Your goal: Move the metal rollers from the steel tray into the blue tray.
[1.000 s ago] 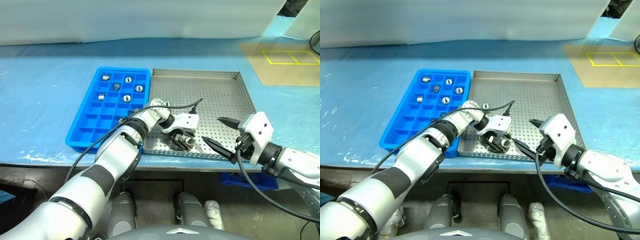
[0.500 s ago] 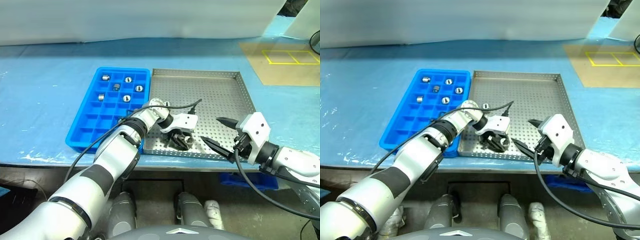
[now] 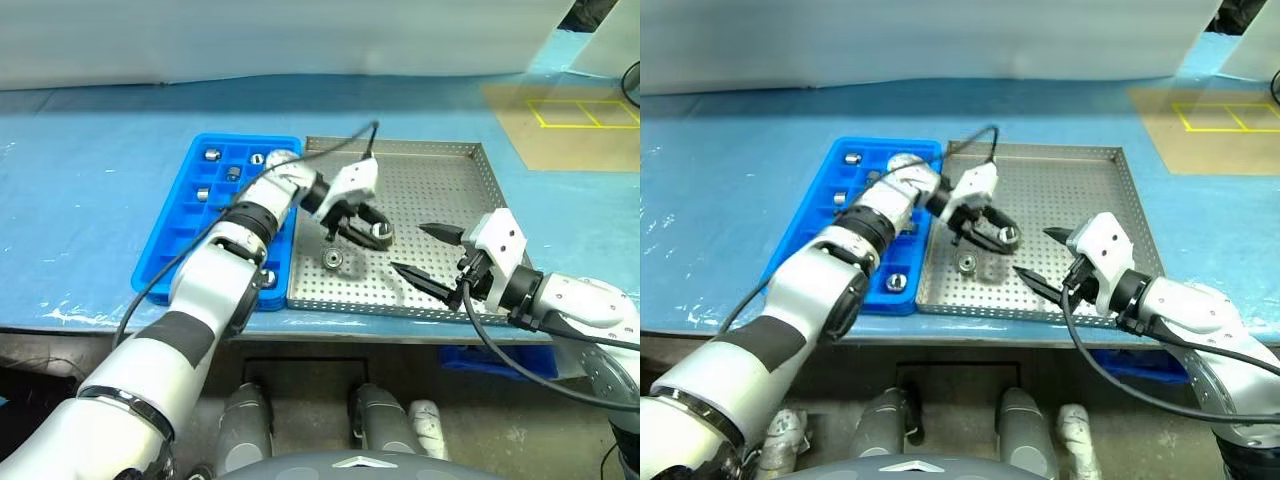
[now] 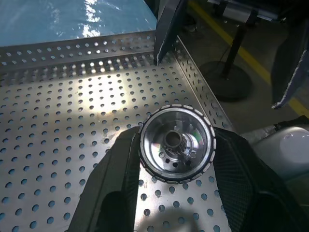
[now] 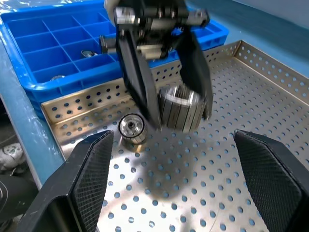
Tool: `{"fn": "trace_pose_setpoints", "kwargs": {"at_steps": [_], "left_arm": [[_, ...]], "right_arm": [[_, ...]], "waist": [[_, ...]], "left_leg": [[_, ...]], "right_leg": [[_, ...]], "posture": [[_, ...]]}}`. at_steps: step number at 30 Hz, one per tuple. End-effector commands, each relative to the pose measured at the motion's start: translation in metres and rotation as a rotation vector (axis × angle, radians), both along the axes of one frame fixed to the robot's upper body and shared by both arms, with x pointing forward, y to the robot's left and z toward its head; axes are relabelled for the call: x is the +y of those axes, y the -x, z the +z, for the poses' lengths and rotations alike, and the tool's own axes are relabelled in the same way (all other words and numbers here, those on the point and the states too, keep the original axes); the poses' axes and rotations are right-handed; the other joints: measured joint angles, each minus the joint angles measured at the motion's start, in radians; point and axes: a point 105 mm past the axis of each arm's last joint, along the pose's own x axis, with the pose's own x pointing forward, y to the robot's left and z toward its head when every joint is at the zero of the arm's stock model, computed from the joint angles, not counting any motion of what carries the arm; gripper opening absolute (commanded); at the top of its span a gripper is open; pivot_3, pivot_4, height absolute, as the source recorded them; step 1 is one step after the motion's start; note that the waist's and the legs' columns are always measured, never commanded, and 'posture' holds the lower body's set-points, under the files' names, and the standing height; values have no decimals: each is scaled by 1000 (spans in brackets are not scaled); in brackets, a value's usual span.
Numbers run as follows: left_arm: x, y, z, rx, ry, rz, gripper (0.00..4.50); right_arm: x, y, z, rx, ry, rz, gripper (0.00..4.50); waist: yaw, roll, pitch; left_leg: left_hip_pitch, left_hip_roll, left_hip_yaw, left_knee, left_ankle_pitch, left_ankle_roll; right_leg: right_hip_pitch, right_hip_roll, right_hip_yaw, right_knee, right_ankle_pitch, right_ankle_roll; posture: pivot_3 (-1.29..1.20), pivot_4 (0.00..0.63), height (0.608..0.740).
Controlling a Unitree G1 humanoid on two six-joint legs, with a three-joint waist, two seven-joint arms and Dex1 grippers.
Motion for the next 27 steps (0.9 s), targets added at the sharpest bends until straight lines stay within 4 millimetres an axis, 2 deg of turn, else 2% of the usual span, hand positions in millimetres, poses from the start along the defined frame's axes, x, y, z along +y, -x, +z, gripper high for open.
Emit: {"fn": "trace_pose_setpoints", "kwargs": {"at_steps": [1,7,11,19,23,27], "left_arm": [[19,-9,32,-60,57,40,1854],[83,-25,36,-97,15,202,1854],[123,-29,34,-102,-7,319,1854],[206,-38,12,-149,-87,653,1854],[226,-39,0,-121,-100,750,1854],[235,-42,-9,-94,-109,805,1854]], "right_arm": [[8,-6,7,-36,11,75,4106],[27,-22,7,-40,16,205,4106],[39,-29,5,-31,14,280,4106],[59,-40,6,-41,11,393,4106],[68,-47,11,-60,-3,423,4106],[72,-49,14,-70,-9,445,4106]], "waist": [[3,0,0],[15,1,1],[45,1,1],[98,2,2],[121,2,2],[137,2,2]], "left_leg": [[0,0,0,-1,0,0],[0,1,0,-2,1,-1],[-1,1,0,-4,1,-2],[-2,2,0,-4,2,-3],[-2,1,0,-4,3,-5],[-2,1,0,-3,4,-6]], "right_leg": [[0,0,0,0,0,0],[-1,0,-1,1,0,0],[-3,0,-1,2,0,0],[-4,0,-3,4,0,-1],[-4,0,-3,5,0,-1],[-4,-1,-3,6,0,0]], "posture": [[-356,150,740],[-221,150,740],[-137,150,740],[-16,150,740],[2,150,740],[8,150,740]]}}
